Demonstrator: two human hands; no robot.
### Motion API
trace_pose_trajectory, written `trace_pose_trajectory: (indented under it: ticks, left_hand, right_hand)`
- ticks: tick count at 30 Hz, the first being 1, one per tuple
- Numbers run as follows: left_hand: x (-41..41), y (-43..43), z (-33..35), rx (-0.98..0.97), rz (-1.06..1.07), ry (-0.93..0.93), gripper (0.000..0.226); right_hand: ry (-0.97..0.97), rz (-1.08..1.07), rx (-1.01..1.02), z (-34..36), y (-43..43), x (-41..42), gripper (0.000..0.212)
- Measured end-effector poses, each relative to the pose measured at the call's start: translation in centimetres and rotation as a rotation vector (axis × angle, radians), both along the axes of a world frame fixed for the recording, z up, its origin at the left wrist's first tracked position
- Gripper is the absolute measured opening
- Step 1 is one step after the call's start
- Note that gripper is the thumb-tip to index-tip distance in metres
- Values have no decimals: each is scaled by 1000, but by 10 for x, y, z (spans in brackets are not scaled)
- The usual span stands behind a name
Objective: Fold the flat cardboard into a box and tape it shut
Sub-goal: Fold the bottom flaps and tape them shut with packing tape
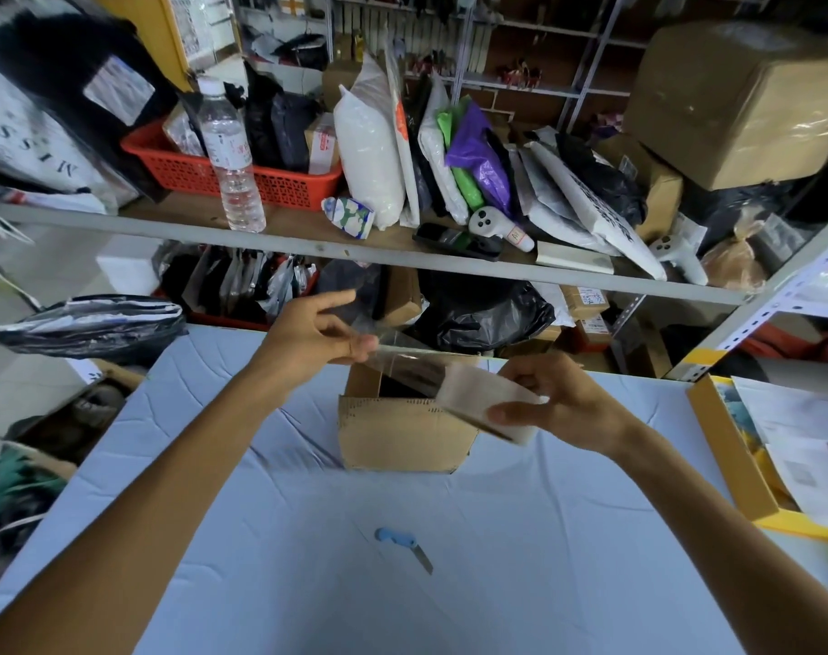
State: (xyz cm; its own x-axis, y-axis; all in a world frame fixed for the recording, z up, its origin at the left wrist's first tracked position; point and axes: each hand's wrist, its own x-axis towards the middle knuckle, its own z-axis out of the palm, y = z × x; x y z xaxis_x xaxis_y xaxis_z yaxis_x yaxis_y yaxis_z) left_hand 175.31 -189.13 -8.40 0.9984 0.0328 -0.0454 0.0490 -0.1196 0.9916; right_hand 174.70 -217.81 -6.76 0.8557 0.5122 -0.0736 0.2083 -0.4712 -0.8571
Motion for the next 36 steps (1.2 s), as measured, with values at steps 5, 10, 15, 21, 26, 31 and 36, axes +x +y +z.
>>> trace_pose_trajectory:
  ticks: [5, 10, 15, 21, 26, 31, 36]
  left_hand:
    - [-4, 2, -7, -19, 65, 60, 20]
    - [-3, 7, -10, -72, 44, 117, 28]
    - [-3, 5, -14, -55, 112, 151, 8]
    - [-2, 3, -20, 65, 266, 23, 10]
    - [-12, -15, -29, 278, 312, -210, 12]
    - [0, -2, -35, 156, 340, -89, 10]
    - [4, 2, -40, -36, 295, 22, 12]
  right_hand:
    - [-222, -98, -185, 10, 10, 5, 21]
    - [-332, -82, -210, 18, 14, 1, 35]
    - [-375, -111, -269, 20, 19, -1, 30]
    - [-375, -222, -352, 2, 21, 9, 36]
    - [-368, -499, -745, -8, 6, 34, 57]
    - [-387, -346, -473, -14, -3, 24, 62]
    - [-167, -170, -46, -3, -9, 21, 40]
